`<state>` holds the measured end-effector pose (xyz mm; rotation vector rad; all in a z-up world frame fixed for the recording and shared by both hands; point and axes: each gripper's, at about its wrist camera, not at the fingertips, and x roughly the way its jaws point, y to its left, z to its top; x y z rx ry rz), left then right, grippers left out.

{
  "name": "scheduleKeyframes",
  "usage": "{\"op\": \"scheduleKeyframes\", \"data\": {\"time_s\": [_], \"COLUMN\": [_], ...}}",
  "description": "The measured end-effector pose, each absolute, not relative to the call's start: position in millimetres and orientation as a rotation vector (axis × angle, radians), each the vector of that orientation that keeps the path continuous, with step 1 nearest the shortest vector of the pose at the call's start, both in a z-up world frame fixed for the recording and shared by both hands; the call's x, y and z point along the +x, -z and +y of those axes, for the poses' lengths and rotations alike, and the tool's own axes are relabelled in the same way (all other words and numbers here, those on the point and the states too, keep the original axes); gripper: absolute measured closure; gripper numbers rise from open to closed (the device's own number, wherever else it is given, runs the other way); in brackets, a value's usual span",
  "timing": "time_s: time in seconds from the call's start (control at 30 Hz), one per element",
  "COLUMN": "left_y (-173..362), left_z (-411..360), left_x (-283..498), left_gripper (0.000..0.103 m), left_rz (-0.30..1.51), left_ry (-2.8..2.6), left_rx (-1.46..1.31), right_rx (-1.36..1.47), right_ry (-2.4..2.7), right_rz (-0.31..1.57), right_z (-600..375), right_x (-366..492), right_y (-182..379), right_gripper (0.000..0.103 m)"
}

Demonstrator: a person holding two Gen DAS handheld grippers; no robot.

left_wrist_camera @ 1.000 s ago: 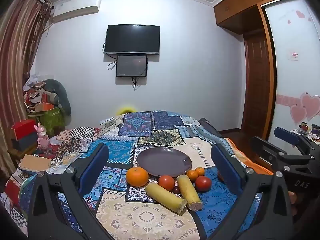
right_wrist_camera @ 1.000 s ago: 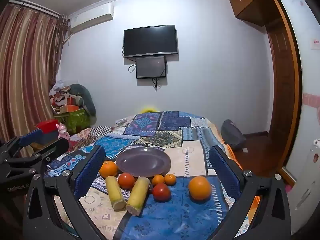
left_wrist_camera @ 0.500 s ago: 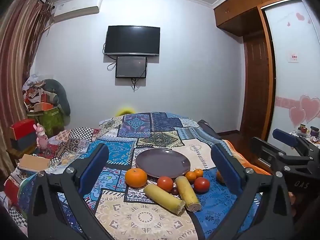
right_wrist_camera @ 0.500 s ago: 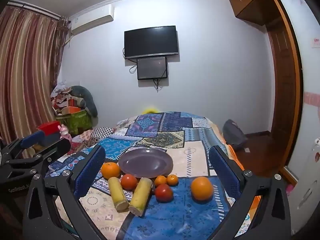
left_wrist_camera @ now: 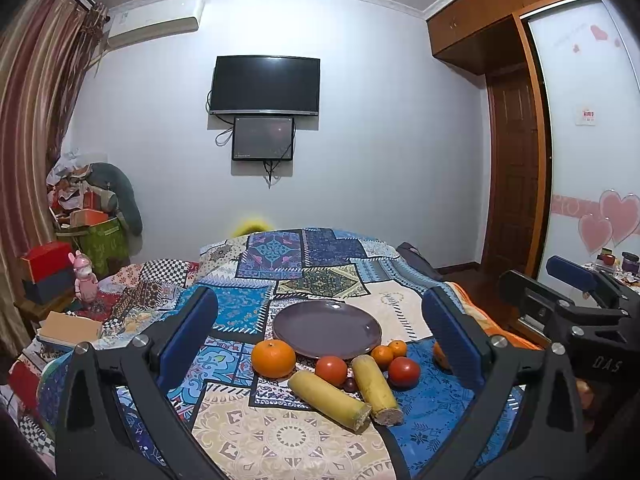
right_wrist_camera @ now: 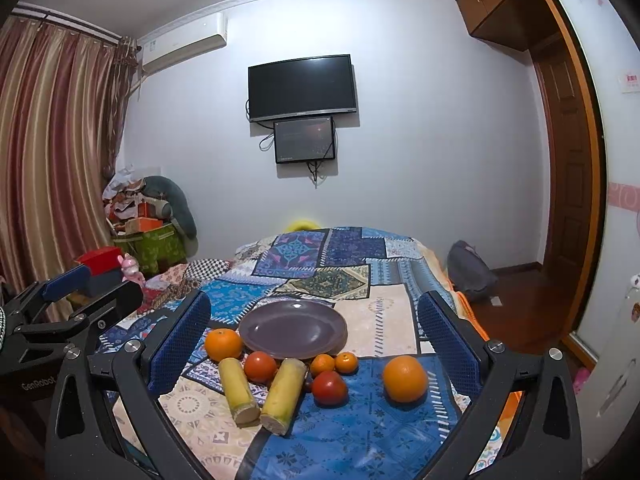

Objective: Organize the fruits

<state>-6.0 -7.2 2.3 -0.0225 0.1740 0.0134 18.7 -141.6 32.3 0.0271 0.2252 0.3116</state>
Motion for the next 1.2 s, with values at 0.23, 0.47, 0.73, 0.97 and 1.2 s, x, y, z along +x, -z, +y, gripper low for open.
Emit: {"op": "scheduleKeyframes", "data": {"time_s": [0.23, 0.47, 0.73, 0.97, 1.2], "left_y": [0.4, 0.6, 0.3, -2.1, -2.1], "left_z": [-9.1, -7.6, -5.2, -2.8, -3.2], "left_x": [-8.8, -9.4, -9.8, -9.0, -9.2], "left_gripper": [0.0, 0.0, 0.0, 0.0, 0.0], "left_rz": [0.163, 0.163, 0.164, 0.165, 0.166], "left_ry": [-0.02, -0.016, -0.022, -0.019, -0.018], "left_rx": [-0.018, -0.023, -0.033, -0.037, -0.038], "right_rx": [0.029, 0.034, 0.037, 0.04, 0.04], "right_ry": [-0.315, -0.318, -0.317, -0.319, -0.319], "right_rz": [0.222, 0.22, 0.217, 0.215, 0.215], "right_z": [-140.8, -141.6, -141.7, -142.1, -142.3], "right_x": [17.1, 17.4, 16.8, 16.4, 16.2], "right_y": [-32.4, -32.6, -33.4, -33.8, -33.9], "right_gripper": [0.0, 0.0, 0.0, 0.0, 0.0]}}
